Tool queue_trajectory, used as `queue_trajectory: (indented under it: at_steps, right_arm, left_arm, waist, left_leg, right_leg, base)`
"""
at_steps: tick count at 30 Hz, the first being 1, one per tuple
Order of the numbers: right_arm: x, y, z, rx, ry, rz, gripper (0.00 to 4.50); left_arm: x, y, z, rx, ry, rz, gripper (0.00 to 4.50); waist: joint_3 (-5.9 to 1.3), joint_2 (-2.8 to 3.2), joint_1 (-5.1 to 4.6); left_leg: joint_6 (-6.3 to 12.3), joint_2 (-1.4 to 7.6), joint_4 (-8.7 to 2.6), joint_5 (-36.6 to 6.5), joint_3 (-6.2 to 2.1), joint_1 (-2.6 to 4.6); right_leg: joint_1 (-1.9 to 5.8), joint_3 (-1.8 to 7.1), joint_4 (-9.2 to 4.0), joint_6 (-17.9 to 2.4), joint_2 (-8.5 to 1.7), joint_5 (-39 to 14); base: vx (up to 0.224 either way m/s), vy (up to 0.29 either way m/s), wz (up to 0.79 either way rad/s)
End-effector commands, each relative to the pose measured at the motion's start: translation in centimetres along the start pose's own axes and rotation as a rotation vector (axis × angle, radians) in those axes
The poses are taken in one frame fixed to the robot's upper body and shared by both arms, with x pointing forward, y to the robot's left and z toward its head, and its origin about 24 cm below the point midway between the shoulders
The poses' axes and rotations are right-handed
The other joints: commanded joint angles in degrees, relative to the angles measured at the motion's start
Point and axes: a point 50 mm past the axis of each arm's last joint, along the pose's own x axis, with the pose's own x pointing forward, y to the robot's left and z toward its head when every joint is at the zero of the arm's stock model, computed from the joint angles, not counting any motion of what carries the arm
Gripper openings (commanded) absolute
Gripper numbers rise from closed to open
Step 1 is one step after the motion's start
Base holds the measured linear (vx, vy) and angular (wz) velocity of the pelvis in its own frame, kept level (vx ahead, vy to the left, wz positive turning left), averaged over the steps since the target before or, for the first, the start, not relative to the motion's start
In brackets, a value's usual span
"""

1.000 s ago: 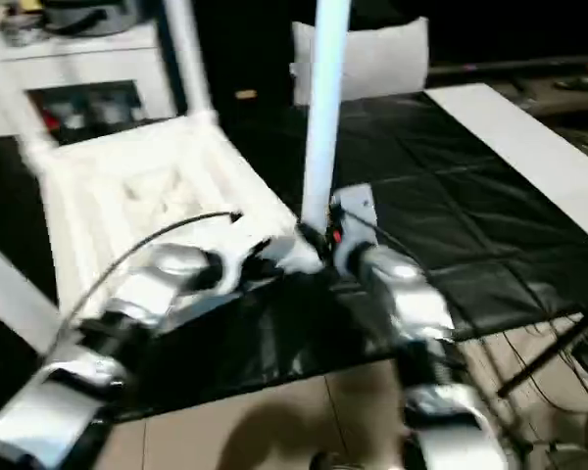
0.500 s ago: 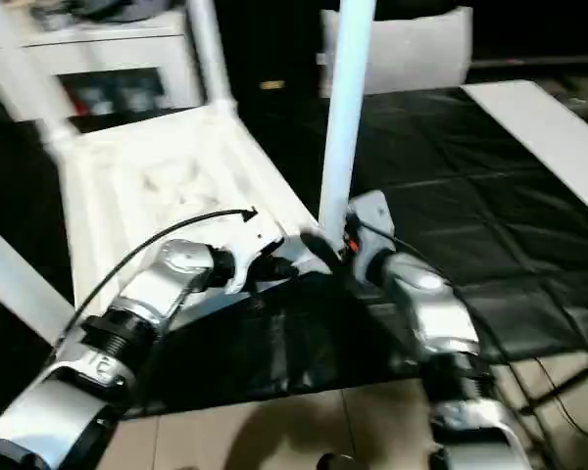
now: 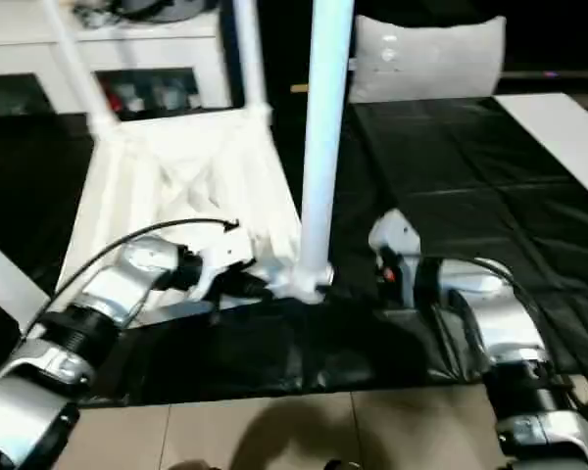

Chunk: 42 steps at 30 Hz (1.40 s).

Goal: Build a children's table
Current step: Rotate leg to tighten

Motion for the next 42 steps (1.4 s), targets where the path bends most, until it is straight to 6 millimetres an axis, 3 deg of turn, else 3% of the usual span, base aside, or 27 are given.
queue_trajectory:
  at_steps: [1,3,4,9,16,25,31,32,33,35,37,39,40,41,42]
  right_arm:
    - [-0.2,0.4,0.6,-0.023,-0.01,0.083,4.12]
    - [-0.1,0.6,0.5,-0.017,0.001,0.123,3.98]
    - [0.0,0.6,0.5,-0.016,0.008,0.134,3.86]
    - [0.2,0.7,0.4,-0.025,0.022,0.169,3.42]
    - [1.4,1.2,0.6,-0.03,0.005,0.232,2.78]
    - [1.9,1.7,0.3,0.04,0.0,0.289,2.08]
    - [3.0,1.8,0.3,0.187,-0.059,0.164,1.95]
    - [3.2,1.7,0.3,0.203,-0.059,0.134,1.95]
    - [3.3,1.6,0.2,0.212,-0.054,0.109,1.95]
    - [4.4,1.1,-0.3,0.251,-0.046,-0.029,1.95]
    - [5.0,0.7,-0.6,0.275,-0.043,-0.103,1.95]
    - [6.0,0.3,-0.6,0.311,-0.04,-0.192,1.95]
    - [6.0,0.3,-0.6,0.311,-0.04,-0.192,1.95]
    - [7.3,-0.3,-0.6,0.36,-0.021,-0.328,1.95]
    - [7.7,-0.5,-0.7,0.378,-0.012,-0.376,1.95]
  left_arm:
    - [0.5,-1.1,0.8,0.109,0.018,-0.164,0.0]
    - [0.4,-1.3,0.7,0.131,0.037,-0.194,0.0]
    - [0.4,-1.3,0.7,0.14,0.043,-0.207,0.0]
    - [0.4,-1.4,1.0,0.165,0.047,-0.234,0.0]
    - [0.6,-1.2,1.2,0.186,0.047,-0.24,0.0]
    - [0.6,-1.4,0.9,0.168,0.046,-0.235,0.0]
    - [0.7,-0.7,1.0,0.06,0.001,-0.134,0.0]
    - [0.8,-0.6,1.1,0.047,-0.007,-0.112,0.0]
    - [0.9,-0.5,1.2,0.039,-0.012,-0.098,0.0]
    - [1.3,0.1,1.8,-0.018,-0.052,0.004,0.0]
    - [1.7,0.4,2.3,-0.06,-0.081,0.054,0.0]
    - [2.3,0.7,3.0,-0.107,-0.12,0.115,0.0]
    - [2.3,0.7,3.0,-0.107,-0.12,0.115,0.0]
    - [3.3,1.0,3.8,-0.153,-0.147,0.191,0.0]
    - [3.6,1.1,4.0,-0.167,-0.153,0.214,0.0]
  waist:
    - [-4.99,-0.64,0.1]
    - [-4.9,-0.91,0.71]
    - [-4.89,-0.75,0.95]
    - [-4.7,-1.03,1.74]
    - [-4.56,-1.31,1.69]
    - [-4.65,-1.42,1.8]
    - [-4.47,-1.36,1.72]
    - [-4.37,-1.29,1.7]
    - [-4.18,-1.1,1.43]
    - [-3.96,-1.28,0.88]
    - [-3.77,-1.19,-0.35]
    - [-3.59,-1.09,-2.33]
    - [-3.57,-0.88,-2.9]
    - [-3.76,-0.93,-4.34]
    - [-3.64,-0.66,-5.65]
  left_leg:
    - [7.22,2.4,-3.74,-4.93,-0.26,0.43]
    - [6.89,2.54,-3.84,-5.08,-0.13,0.58]
    - [6.68,2.44,-3.82,-5.37,-0.13,0.61]
    - [5.22,2.36,-4.09,-6.5,0.07,0.84]
    - [5.04,1.79,-4.18,-7.66,0.54,0.99]
    - [5.18,1.83,-4.16,-6.41,0.54,0.89]
    - [4.66,1.76,-4.24,-6.56,0.52,0.77]
    - [4.06,1.72,-4.28,-7.26,0.54,1.17]
    - [3.39,1.37,-4.23,-8.35,0.55,1.19]
    - [2.54,0.97,-4.15,-9.66,0.69,1.42]
    - [1.6,0.64,-3.92,-11.8,0.58,1.72]
    - [1.74,0.55,-3.82,-14.83,0.15,1.39]
    - [1.65,0.8,-3.88,-15.64,-0.07,1.3]
    - [1.67,1.23,-4.07,-16.77,-0.44,1.05]
    - [1.28,1.62,-4.33,-18.0,-1.05,0.33]
  right_leg:
    - [3.93,4.38,-2.98,-6.14,-4.15,-14.56]
    - [3.81,4.52,-3.06,-6.5,-4.27,-14.8]
    - [3.82,4.45,-3.05,-6.49,-4.29,-15.32]
    - [3.73,4.81,-3.42,-5.25,-4.27,-18.65]
    - [3.6,5.07,-4.06,-3.51,-4.07,-23.28]
    - [3.59,5.16,-3.84,-3.53,-4.03,-22.18]
    - [3.7,5.03,-4.06,-3.02,-3.97,-23.24]
    - [3.47,4.94,-4.41,-2.52,-4.02,-24.84]
    - [3.5,4.58,-4.88,-1.47,-3.94,-27.37]
    - [3.35,4.15,-5.6,0.21,-3.79,-30.76]
    - [3.19,3.24,-6.46,1.57,-3.66,-33.62]
    - [3.7,1.9,-7.33,4.01,-3.3,-34.78]
    - [3.86,1.67,-7.39,4.3,-3.31,-34.5]
    - [4.36,1.4,-7.41,4.33,-3.36,-32.97]
    - [4.94,1.02,-7.06,4.21,-3.52,-31.79]
  base:
    - [0.0,0.0,0.0]
    - [0.0,0.0,0.0]
    - [0.0,0.0,0.0]
    - [0.0,0.0,0.0]
    - [0.0,0.0,0.0]
    - [0.0,0.0,0.0]
    - [0.0,0.0,0.0]
    - [0.0,0.0,0.0]
    - [0.0,0.0,0.0]
    - [0.0,0.0,0.0]
    - [0.0,0.0,0.0]
    - [0.0,0.0,0.0]
    - [0.0,0.0,0.0]
    - [0.0,0.0,0.0]
    - [0.0,0.0,0.0]
